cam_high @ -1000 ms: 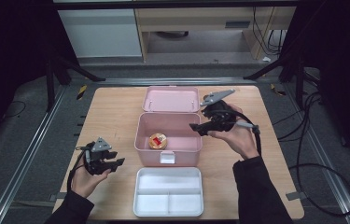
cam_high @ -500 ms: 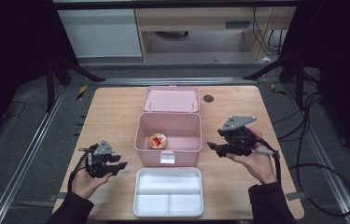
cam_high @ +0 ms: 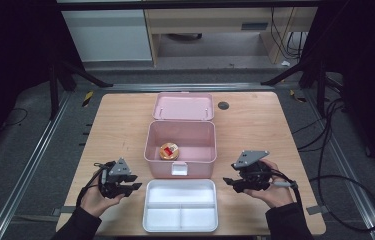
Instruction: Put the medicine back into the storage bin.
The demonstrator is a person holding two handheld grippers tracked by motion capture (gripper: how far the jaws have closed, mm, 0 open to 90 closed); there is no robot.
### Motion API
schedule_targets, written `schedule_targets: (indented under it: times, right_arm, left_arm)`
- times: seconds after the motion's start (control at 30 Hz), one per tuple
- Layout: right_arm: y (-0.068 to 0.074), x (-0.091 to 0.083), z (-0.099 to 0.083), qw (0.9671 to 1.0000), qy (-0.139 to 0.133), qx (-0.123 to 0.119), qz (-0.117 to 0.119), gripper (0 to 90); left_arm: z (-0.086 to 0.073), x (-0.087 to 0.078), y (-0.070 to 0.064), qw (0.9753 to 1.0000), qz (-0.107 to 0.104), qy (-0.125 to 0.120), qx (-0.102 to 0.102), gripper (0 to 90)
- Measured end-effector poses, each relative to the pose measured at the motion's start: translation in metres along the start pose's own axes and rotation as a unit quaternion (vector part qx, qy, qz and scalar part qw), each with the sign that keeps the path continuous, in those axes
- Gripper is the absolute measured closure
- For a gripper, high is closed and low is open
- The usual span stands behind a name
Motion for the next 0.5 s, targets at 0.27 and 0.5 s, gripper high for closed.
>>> schedule_targets:
  times: [0.27, 0.5]
  right_arm:
    - [0.029, 0.019, -0.004, 0.9981, 0.022, -0.038, 0.043, 50.7]
    - [0.047, 0.032, -0.007, 0.9944, 0.049, -0.059, 0.072, 58.6]
  left_arm:
    - [0.004, -0.002, -0.022, 0.9985, -0.032, 0.009, 0.044, 68.1]
    - [0.010, -0.005, -0.043, 0.9938, -0.067, 0.009, 0.087, 70.1]
Point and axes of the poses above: each handheld gripper's, and its own axes: x roughly forward along the jaws, z roughly out of its top, y roughly to its left, the point moved 9 cm from there along x, roughly forward along the jaws, and after that the axes turned 4 degrees about y, right-handed, at the moved point
